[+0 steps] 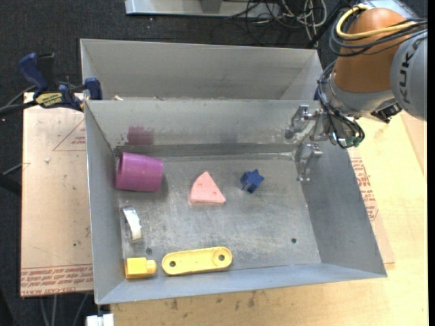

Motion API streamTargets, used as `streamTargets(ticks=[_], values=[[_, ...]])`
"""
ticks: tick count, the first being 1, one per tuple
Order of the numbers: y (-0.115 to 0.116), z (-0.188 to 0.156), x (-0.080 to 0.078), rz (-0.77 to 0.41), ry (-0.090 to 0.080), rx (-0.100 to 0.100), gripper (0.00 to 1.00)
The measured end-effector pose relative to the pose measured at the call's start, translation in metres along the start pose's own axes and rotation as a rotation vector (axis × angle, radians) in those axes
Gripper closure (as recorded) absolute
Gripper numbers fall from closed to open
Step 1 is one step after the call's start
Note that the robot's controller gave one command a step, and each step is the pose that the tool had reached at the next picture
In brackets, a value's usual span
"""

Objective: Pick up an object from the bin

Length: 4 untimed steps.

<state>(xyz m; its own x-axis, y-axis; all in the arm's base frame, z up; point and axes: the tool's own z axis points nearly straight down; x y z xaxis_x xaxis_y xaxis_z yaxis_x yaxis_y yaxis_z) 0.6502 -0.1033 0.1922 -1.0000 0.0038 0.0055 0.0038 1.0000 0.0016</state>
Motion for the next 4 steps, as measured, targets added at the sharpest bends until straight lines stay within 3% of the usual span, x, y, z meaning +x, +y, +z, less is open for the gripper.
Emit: streamTargets(ticks=[2, 3, 4], values=[[0.000, -0.004, -0.001, -0.002, -0.005, 0.001, 0.00], [0.005, -0.006, 0.023, -0.182, -0.008, 0.002, 0.00], [0.030, 0.030, 0.021, -0.295, -0.017, 0.005, 0.00]])
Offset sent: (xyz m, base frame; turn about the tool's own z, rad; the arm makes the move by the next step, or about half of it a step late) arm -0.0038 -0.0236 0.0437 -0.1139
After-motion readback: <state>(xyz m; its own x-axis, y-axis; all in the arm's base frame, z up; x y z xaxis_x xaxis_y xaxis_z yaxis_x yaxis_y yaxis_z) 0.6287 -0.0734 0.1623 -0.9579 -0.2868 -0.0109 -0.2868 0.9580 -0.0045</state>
